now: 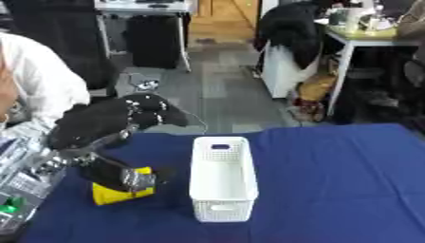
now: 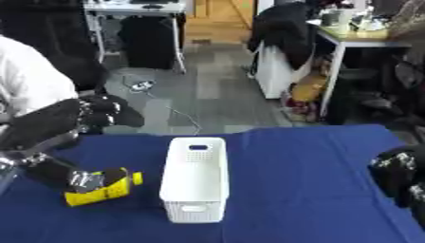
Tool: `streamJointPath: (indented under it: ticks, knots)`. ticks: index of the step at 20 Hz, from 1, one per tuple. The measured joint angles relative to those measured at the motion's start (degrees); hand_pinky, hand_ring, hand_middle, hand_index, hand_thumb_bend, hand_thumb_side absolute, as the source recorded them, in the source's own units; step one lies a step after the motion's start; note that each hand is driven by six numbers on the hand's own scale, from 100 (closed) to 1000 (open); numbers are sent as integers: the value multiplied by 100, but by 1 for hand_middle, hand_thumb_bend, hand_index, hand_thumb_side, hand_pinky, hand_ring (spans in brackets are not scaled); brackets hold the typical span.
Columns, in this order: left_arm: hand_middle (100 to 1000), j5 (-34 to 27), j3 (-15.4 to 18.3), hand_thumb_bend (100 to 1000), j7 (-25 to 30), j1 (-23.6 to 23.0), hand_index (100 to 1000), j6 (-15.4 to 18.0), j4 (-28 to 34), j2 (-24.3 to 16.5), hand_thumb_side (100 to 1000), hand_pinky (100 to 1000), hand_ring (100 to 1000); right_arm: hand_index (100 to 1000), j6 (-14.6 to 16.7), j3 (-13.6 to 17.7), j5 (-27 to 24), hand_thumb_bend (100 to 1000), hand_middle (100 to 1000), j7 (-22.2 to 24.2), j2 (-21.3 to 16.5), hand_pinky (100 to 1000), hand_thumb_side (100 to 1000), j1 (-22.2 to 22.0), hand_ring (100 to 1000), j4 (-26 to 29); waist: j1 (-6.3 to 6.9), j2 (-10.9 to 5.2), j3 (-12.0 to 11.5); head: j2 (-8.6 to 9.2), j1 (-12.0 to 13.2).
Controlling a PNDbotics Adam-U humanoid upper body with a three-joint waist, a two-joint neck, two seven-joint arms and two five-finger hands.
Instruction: Pick up objects on the table and place them in the box.
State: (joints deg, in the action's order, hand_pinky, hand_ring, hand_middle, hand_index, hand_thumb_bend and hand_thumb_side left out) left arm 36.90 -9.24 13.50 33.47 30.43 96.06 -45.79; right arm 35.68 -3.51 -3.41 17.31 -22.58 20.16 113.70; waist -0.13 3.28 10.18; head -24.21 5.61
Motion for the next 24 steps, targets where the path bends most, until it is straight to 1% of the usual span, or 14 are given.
streamJointPath:
  ticks: [1, 2, 3, 4, 5, 6, 7, 9, 11, 13, 15, 16, 18, 24]
  knots:
    - [654, 138, -42, 460, 25, 85, 872, 18, -124, -47, 863, 671, 505, 147, -10, 0, -1, 100, 206, 12, -1, 108, 816, -1, 100, 0, 8, -9, 0, 39, -4]
    - [646, 305, -83, 456, 63, 173, 872, 27, -255, -93, 855, 659, 494, 144, -15, -1, -1, 100, 206, 18, -3, 108, 816, -4, 100, 0, 13, -10, 0, 81, -39]
    - [686, 489, -120, 489, 106, 261, 869, 33, -389, -124, 897, 756, 577, 169, -22, -2, -2, 100, 206, 26, -8, 108, 817, -15, 128, 0, 14, -10, 0, 118, -54]
    - [678, 691, -159, 482, 159, 349, 870, 37, -522, -154, 891, 742, 556, 163, -30, -2, -2, 100, 206, 37, -20, 108, 817, -19, 121, 0, 15, -10, 0, 151, -68]
    - [777, 898, -198, 524, 210, 429, 871, 41, -649, -176, 949, 808, 822, 190, -33, -2, -2, 100, 206, 47, -25, 109, 818, -19, 155, 0, 18, -10, 0, 181, -98]
    - [824, 1122, -242, 543, 278, 492, 871, 40, -784, -195, 968, 834, 912, 200, -37, -4, -2, 100, 206, 59, -29, 109, 818, -19, 167, 0, 27, -10, 0, 204, -103]
    - [862, 1357, -288, 552, 359, 562, 877, 38, -924, -197, 996, 881, 982, 207, -42, -7, -2, 100, 207, 68, -38, 109, 820, -20, 190, 0, 36, -10, -1, 228, -112]
    - [878, 1784, -378, 579, 533, 706, 886, 41, -1212, -195, 1000, 926, 1000, 212, -52, -16, -2, 100, 207, 81, -43, 110, 821, -23, 216, 0, 44, -10, 0, 244, -147]
    - [885, 2137, -449, 625, 712, 790, 890, 69, -1512, -187, 1000, 936, 1000, 214, -66, -19, 1, 100, 208, 97, -43, 110, 821, -24, 222, 0, 43, -10, 6, 276, -149]
    - [884, 2430, -502, 731, 863, 851, 885, 121, -1791, -174, 1000, 951, 1000, 211, -76, -21, 4, 100, 208, 106, -43, 110, 822, -25, 222, 0, 43, -10, 26, 276, -143]
    - [881, 2700, -541, 781, 945, 914, 880, 180, -2024, -134, 1000, 955, 1000, 204, -84, -33, 4, 100, 209, 114, -43, 110, 822, -26, 221, 0, 45, -10, 35, 250, -80]
    - [880, 2828, -559, 792, 954, 945, 880, 204, -2116, -131, 1000, 956, 1000, 206, -88, -34, 1, 100, 209, 118, -43, 110, 823, -26, 221, 0, 45, -10, 40, 223, -38]
    - [879, 3086, -565, 844, 917, 1012, 879, 242, -2267, -128, 1000, 961, 1000, 213, -97, -35, -3, 100, 209, 127, -42, 110, 824, -26, 220, 0, 46, -10, 49, 218, 12]
    - [890, 3905, -628, 916, 845, 1243, 883, 309, -2781, -23, 1000, 977, 1000, 216, -117, -35, -44, 100, 209, 163, -42, 111, 825, -26, 221, 0, 48, -10, 64, 174, 71]
